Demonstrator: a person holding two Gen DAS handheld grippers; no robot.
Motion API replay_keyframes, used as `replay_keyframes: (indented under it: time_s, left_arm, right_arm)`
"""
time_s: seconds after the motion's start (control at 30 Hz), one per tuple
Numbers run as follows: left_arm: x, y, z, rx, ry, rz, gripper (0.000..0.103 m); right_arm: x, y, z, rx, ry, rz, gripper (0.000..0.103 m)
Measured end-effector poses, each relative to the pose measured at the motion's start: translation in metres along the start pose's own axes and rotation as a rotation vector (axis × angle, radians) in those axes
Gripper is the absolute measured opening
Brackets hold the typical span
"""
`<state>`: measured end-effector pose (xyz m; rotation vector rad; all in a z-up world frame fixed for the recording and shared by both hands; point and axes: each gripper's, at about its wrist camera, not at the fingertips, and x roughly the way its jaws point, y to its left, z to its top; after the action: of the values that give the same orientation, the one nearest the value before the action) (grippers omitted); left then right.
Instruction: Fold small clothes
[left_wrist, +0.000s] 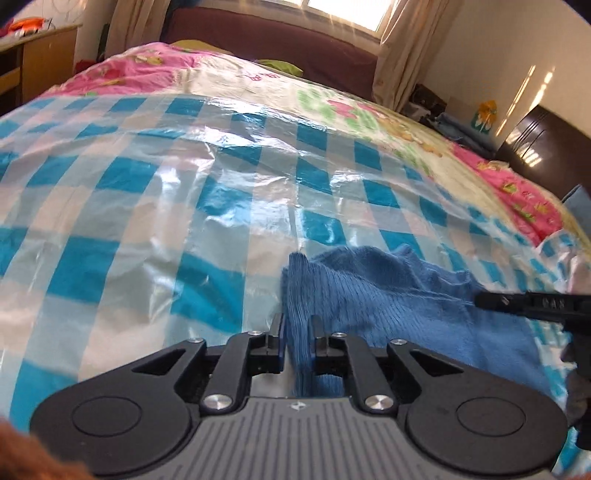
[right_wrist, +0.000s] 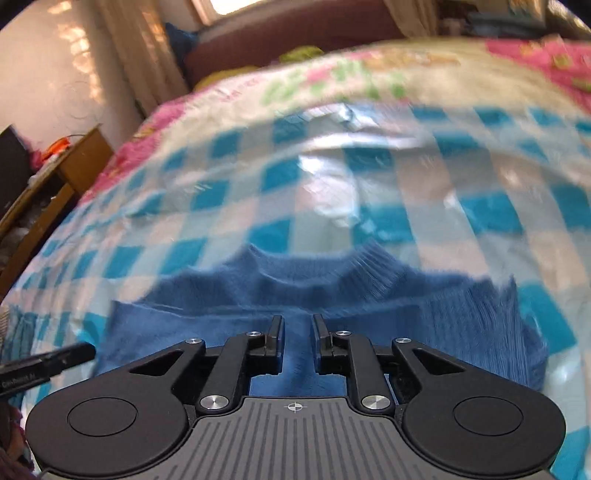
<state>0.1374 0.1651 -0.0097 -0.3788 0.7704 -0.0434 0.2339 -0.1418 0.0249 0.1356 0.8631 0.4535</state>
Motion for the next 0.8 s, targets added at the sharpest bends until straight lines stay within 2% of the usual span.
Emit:
replay_keyframes:
  time_s: [0.07,0.23,0.3,0.37,0.43,0.53,0.67,0.73,0.8]
  left_arm:
    - [-0.007,0.0,-0.009,-0.008,0.009,-0.015,0.02]
    - [-0.015,0.001,-0.033,-0.048,0.032,-0.055,0.021]
    - [-0.016,0.002,-0.04,-0.061,0.04,-0.074,0.022]
    - [-0.014,0.003,-0.045,-0.068,0.049,-0.086,0.022]
    - [-0.013,0.005,-0.046,-0.071,0.049,-0.096,0.022]
    - [-0.017,0.004,-0.044,-0.068,0.022,-0.116,0.022]
    - [-0.02,-0.001,-0.044,-0.044,-0.003,-0.112,0.022]
    - [-0.011,0.0,-0.05,-0.047,0.041,-0.098,0.023]
    - [-0.001,0.0,-0.058,-0.045,0.087,-0.055,0.023]
  right_arm:
    - [0.004,0.022,0.001,-0.028,0.018,0.062,0.026]
    - [0.048,0.074,-0.004,-0.075,0.12,0.152,0.028]
    - [0.065,0.087,-0.006,-0.07,0.146,0.153,0.035]
    - [0.08,0.097,-0.007,-0.093,0.148,0.096,0.035]
    - [0.084,0.101,-0.01,-0.087,0.159,0.085,0.017]
    - [0.074,0.107,-0.004,-0.101,0.119,0.09,0.005]
    - [0.064,0.107,0.007,-0.062,0.045,0.093,0.002]
    - [0.072,0.106,0.009,-0.035,0.047,0.083,0.002]
    - [0.088,0.108,0.002,-0.07,0.082,0.043,0.002]
